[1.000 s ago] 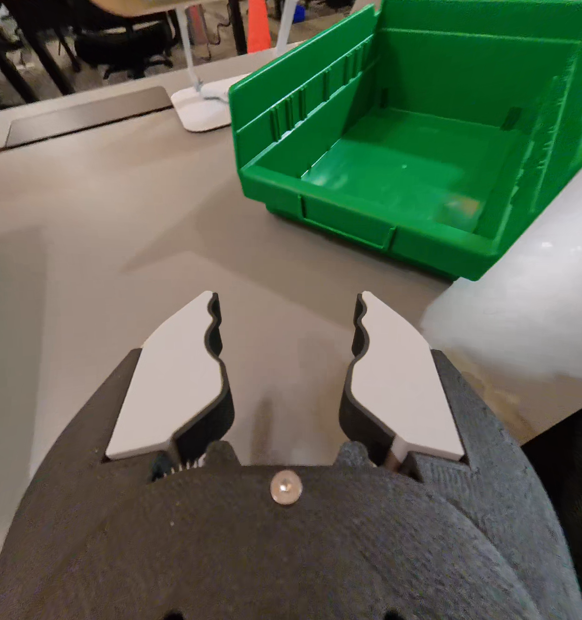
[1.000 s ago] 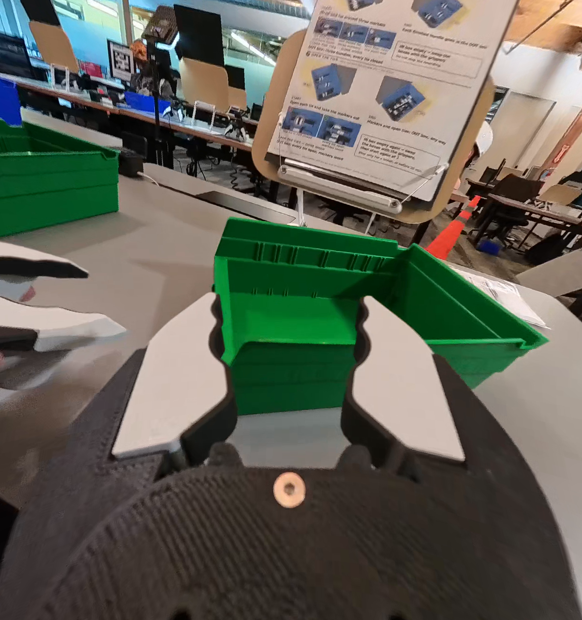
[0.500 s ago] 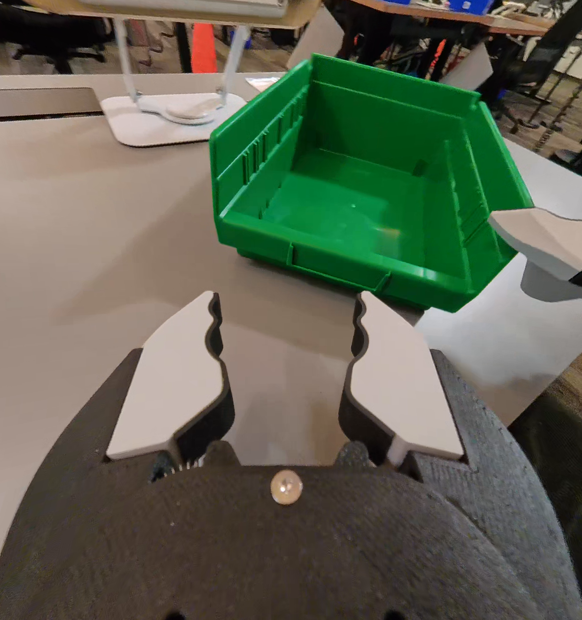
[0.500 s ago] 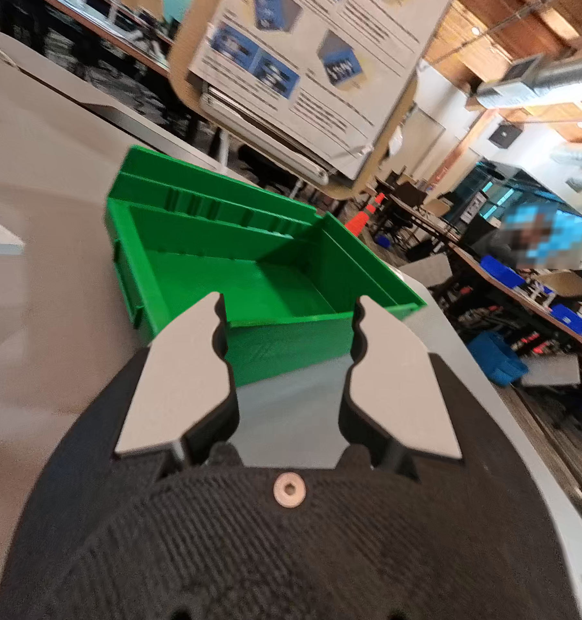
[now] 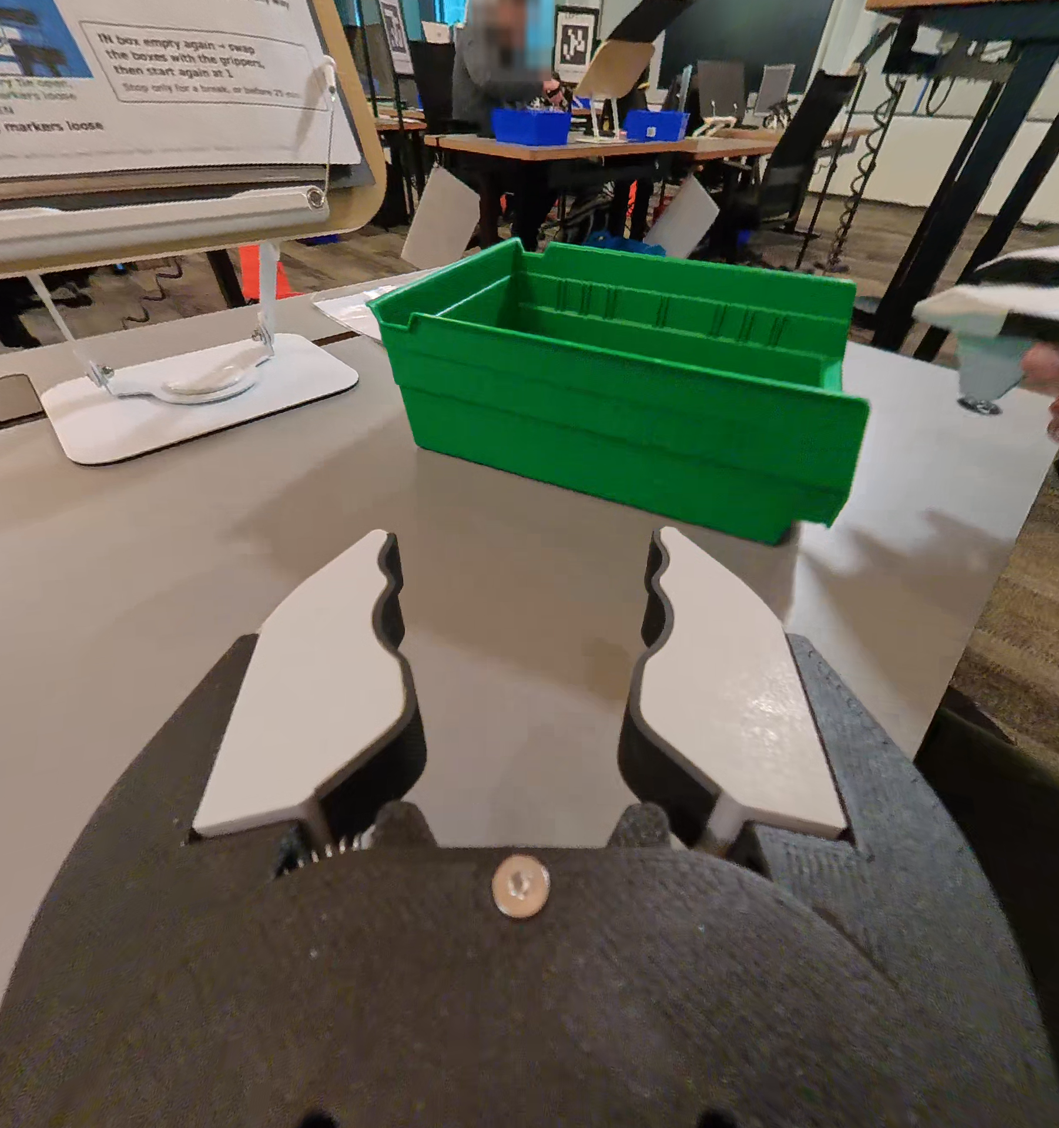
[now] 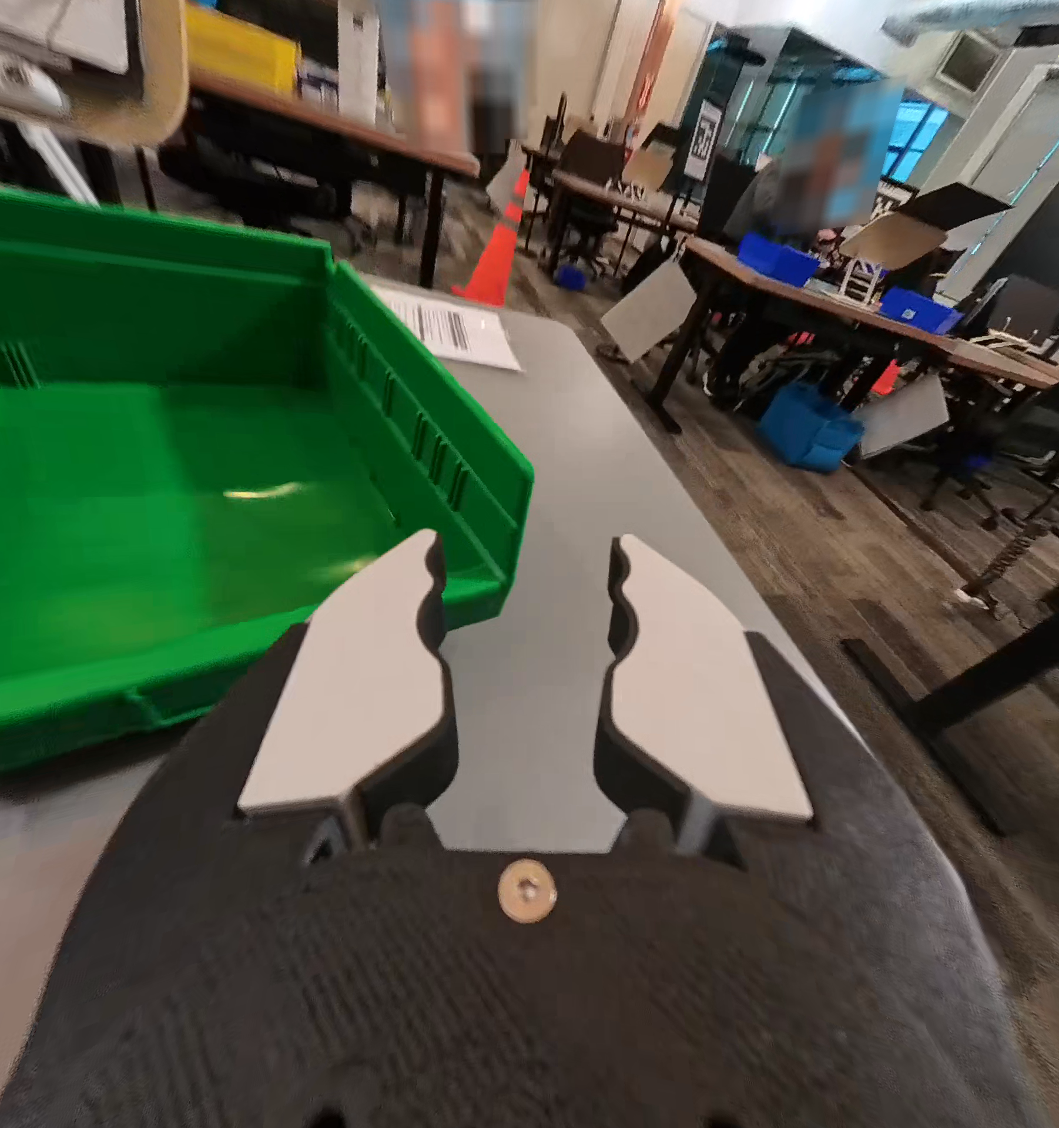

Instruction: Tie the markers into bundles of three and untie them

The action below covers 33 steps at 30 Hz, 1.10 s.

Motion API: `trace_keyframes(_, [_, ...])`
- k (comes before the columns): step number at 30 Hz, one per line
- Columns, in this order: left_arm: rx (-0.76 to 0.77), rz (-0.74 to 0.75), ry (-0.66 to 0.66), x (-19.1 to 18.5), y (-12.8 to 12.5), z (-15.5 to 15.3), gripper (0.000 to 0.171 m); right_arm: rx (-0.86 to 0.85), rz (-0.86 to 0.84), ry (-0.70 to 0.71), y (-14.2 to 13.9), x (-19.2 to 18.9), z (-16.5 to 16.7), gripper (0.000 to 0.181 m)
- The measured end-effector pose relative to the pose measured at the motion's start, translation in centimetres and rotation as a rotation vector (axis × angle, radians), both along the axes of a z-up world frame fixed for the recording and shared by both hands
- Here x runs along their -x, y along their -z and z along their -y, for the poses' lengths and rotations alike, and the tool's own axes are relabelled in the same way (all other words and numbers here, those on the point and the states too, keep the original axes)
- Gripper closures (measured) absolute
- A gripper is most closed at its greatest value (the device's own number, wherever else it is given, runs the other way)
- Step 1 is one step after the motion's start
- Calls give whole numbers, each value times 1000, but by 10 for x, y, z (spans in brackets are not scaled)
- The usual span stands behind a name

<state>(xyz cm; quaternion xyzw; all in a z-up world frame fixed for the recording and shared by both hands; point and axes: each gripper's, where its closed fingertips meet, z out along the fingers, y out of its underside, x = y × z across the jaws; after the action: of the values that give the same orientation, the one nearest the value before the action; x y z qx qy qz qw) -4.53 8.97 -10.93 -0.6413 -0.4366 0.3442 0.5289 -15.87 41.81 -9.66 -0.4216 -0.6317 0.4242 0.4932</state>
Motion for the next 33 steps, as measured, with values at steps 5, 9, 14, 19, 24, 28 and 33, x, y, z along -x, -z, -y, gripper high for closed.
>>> trace_keyframes(5, [-23,17,-6,-1,1,3,94,54,-28,-55,-8,4,-9,129])
trace_keyframes(9, [-56,56,-20,-1,8,10,94,53,-8,-127,-3,15,-8,131])
trace_keyframes(14, [-85,73,-64,-4,10,27,94,70,58,-159,11,39,-11,130])
trace_keyframes(19, [-72,37,-184,-12,1,72,94,142,131,-217,26,59,-7,121])
trace_keyframes(24, [-140,-106,-373,-32,-24,136,119,177,128,-261,22,77,12,117])
trace_keyframes(28, [-176,-75,-421,-42,-19,158,118,120,140,-244,26,88,24,126])
trace_keyframes(33, [-199,-64,-423,-43,-16,159,118,130,129,-173,26,92,14,163])
